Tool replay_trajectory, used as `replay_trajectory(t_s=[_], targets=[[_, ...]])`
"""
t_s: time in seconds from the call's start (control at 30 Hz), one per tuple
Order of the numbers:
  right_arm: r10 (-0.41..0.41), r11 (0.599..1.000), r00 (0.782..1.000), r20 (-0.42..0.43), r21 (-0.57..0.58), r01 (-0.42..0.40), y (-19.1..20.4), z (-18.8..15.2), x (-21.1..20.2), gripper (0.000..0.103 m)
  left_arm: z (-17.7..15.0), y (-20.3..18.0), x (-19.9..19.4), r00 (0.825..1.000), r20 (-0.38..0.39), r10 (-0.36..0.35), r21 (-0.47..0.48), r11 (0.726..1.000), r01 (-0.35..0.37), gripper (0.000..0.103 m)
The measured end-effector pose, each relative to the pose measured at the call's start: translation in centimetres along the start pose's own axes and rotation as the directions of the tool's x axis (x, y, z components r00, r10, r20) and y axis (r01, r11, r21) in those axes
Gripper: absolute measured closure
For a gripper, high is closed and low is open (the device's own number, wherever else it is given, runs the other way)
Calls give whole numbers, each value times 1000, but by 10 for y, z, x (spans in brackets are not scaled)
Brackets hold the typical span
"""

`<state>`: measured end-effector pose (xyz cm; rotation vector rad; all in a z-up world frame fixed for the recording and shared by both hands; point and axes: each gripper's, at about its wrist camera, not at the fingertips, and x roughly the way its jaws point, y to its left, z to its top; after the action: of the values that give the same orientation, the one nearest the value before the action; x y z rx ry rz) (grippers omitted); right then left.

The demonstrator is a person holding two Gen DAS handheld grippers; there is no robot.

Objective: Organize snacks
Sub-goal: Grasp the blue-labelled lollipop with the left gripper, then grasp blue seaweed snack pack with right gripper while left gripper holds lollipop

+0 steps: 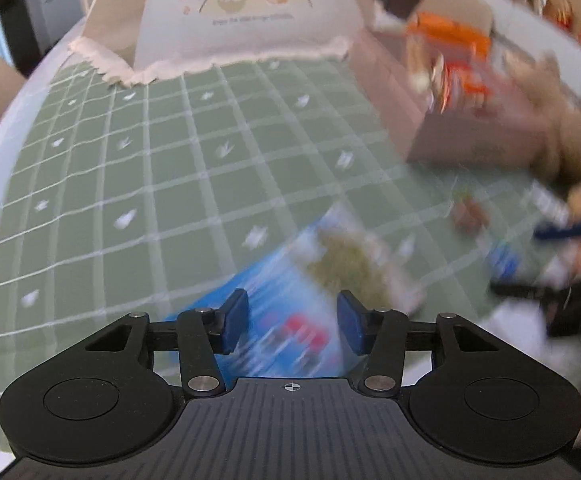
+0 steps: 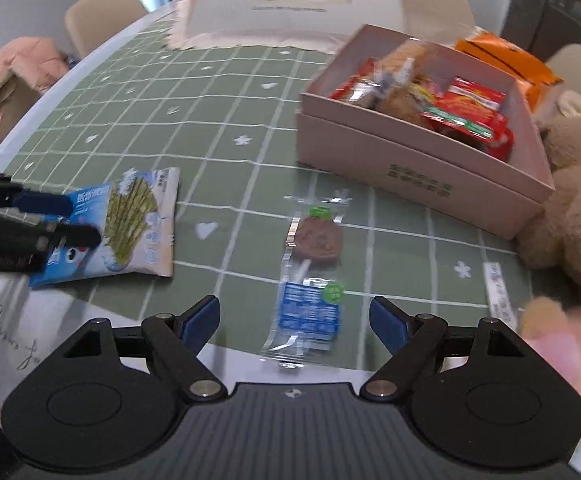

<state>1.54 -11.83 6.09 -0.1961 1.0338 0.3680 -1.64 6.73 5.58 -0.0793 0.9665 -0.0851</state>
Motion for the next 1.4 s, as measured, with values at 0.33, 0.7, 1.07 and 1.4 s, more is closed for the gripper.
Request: replay_trajectory(t_s=[0.33, 0.7, 1.07, 1.4], targets=[[-27, 987, 997, 76, 162, 15, -29, -49, -49, 20, 55, -104, 50, 986, -79, -149, 9, 989, 150, 49], [-46, 962, 998, 38, 271, 34, -50, -85, -52, 20, 39, -159, 70, 992, -111, -66, 272, 958, 94, 60], [17, 989, 1000, -3, 146, -16, -18, -63, -28, 20, 26, -89, 8, 979, -26, -202, 109, 973, 204, 62], [95, 995, 995, -24, 31, -94, 22, -46, -19, 20, 2, 80, -14, 999, 31, 36, -246, 969, -28, 62]])
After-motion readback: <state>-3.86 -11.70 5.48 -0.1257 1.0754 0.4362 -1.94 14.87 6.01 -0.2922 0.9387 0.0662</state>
